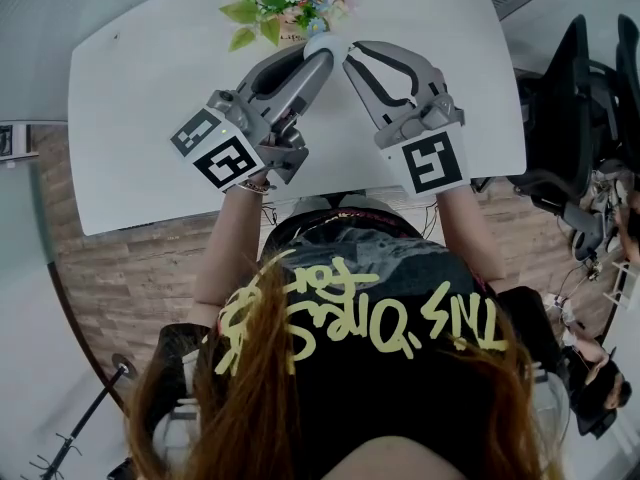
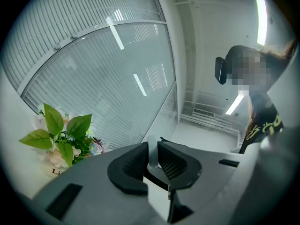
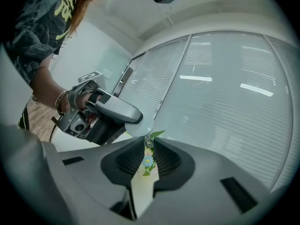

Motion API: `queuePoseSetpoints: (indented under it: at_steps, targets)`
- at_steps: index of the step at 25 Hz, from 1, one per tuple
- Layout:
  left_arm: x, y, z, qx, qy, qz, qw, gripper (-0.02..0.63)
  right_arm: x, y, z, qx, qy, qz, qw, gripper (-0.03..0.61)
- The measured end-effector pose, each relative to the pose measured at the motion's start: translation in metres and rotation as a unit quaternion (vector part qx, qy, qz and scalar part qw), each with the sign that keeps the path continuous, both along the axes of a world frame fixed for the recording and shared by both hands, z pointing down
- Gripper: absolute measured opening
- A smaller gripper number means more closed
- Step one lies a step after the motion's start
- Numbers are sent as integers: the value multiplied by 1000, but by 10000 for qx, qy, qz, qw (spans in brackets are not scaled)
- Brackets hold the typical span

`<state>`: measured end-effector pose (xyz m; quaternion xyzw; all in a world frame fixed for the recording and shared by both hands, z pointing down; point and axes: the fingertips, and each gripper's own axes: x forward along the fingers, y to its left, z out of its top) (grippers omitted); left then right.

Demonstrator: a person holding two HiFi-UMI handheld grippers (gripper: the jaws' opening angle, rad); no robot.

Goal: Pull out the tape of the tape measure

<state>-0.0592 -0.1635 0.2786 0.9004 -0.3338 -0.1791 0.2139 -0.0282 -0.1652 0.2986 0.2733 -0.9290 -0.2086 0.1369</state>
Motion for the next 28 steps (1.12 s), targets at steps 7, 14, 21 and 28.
queuePoseSetpoints:
  at_steps: [7,14,21,28]
  targets:
    - [-1,1,2,-12,34,-36,10000,60,-1,1,3,30,58,-43,10000,64]
    - [-8,0,1,89,-80,-282,9995,60,-3,1,0,-6,-140,-105,9998,66]
    - [-18,-1,9,258,-913,-850,9919,60,3,-5,-1,-793,-1081,7,9910,66]
    - [-35,1,16,333,-1093,-1341,9844,60,15,-14,4,-1027,-1363,163,9852,66]
